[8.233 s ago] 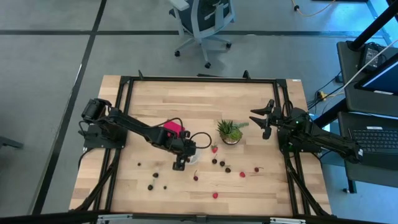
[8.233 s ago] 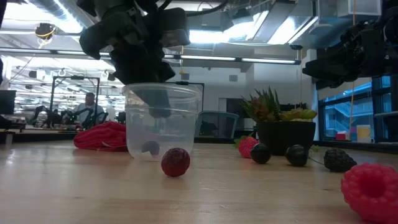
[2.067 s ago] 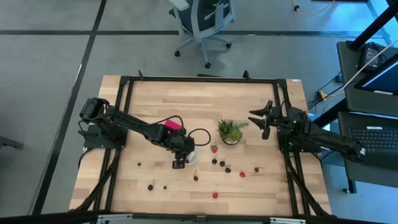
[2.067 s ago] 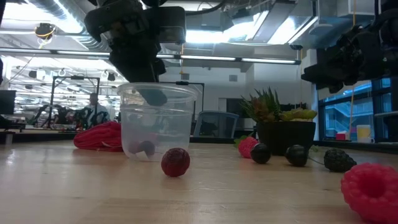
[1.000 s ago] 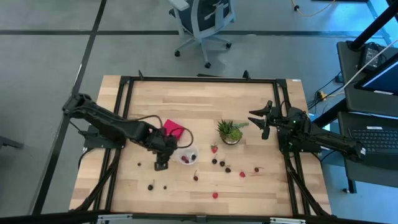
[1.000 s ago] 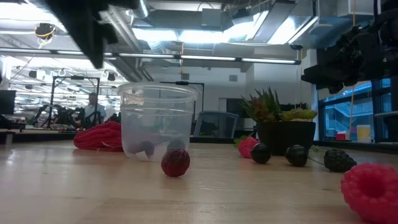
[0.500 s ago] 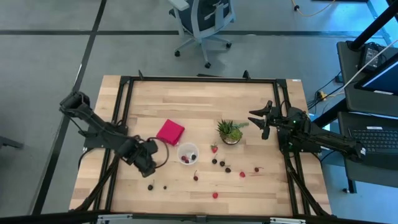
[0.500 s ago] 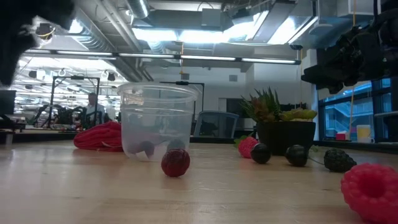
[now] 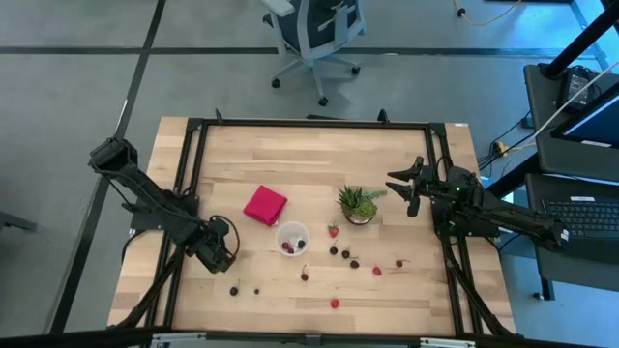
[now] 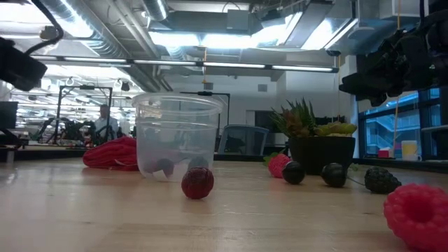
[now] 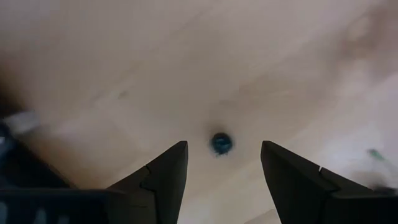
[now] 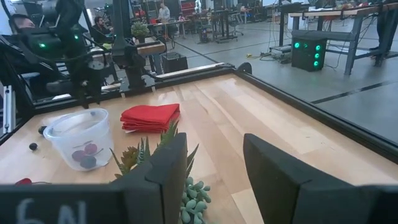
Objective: Pick and placing Produce into tupperware
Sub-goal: Put the blueberry into the container
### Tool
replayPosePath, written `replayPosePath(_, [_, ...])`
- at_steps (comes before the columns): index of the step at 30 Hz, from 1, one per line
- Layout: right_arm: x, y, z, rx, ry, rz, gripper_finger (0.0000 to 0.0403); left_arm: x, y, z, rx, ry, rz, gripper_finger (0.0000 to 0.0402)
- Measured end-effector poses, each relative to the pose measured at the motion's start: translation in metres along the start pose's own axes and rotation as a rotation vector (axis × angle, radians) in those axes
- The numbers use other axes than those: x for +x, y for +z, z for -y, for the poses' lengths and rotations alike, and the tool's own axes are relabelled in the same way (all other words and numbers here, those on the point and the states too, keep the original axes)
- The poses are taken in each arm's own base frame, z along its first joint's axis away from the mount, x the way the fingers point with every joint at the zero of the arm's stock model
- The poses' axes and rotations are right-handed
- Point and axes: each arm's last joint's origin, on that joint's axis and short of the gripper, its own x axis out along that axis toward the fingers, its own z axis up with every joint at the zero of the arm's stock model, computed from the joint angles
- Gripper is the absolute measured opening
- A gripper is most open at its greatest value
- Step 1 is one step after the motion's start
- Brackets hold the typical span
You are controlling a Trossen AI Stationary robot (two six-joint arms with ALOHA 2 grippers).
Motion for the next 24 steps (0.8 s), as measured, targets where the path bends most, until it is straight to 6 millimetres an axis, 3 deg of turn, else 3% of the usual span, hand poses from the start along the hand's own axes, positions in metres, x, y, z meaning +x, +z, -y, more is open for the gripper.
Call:
replayPosePath(9, [0.000,0.000,0.000,-0.002,0.000,0.000,0.0161,0.016,-0.001,-0.004,-0.047,0.027,-0.038,0.0185])
replayPosePath(24, [0.000,0.000,0.000,-0.016,0.000,0.000,0.0161,0.026,-0.002,0.000,-0.039,0.061,-0.050,0.0105])
